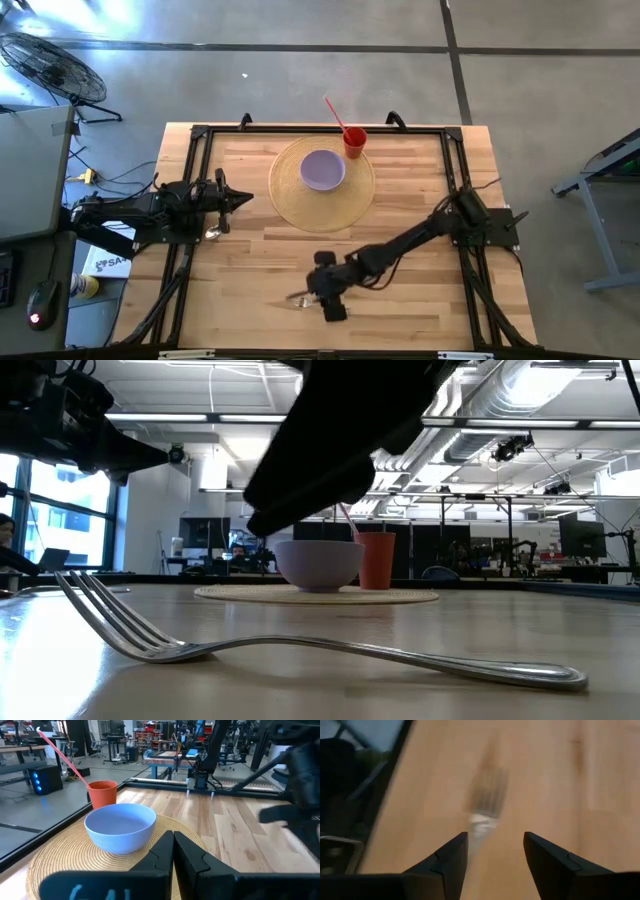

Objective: Pick & Place Utensil
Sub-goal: Put the silver fork into the purple bowl

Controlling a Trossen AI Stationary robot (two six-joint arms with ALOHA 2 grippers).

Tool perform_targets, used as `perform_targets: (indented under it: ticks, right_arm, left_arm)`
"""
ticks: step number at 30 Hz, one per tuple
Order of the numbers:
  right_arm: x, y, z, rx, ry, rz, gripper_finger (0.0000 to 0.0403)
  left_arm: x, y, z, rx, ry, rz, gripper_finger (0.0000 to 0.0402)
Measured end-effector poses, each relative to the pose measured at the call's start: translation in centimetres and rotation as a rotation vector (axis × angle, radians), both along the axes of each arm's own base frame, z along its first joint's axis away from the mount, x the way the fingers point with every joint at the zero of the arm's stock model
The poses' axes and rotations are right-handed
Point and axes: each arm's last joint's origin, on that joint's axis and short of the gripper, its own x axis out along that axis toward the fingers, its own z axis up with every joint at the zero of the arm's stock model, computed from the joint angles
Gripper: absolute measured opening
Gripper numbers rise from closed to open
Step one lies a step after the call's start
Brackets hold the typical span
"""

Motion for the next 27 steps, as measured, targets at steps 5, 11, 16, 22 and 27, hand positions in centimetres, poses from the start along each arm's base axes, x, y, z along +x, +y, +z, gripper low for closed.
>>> perform_targets:
  ticks: [5, 11, 16, 22, 27]
  right_arm:
    - [-0.4, 1.6, -1.4, -0.016, 0.029, 0.023, 0.0197]
    - [-0.9, 2.2, -3.2, -0.054, 0.062, 0.005, 0.0187]
    - [-1.3, 2.9, -3.3, -0.042, 0.071, 0.034, 0.0171]
    - [-1.6, 3.9, -4.5, -0.061, 0.074, 0.073, 0.0153]
    - [-1.5, 3.9, -4.8, -0.084, 0.072, 0.095, 0.0136]
  left_arm:
    - [0.0, 0.0, 0.0, 0.031, 0.007, 0.002, 0.0008]
    - [0.0, 0.0, 0.0, 0.031, 0.007, 0.002, 0.0008]
    - [0.0, 0.0, 0.0, -0.006, 0.001, -0.006, 0.0008]
    - [0.0, -0.1, 0.0, -0.08, -0.012, -0.034, 0.0008]
    - [0.0, -0.1, 0.0, -0.081, -0.02, -0.025, 0.0008]
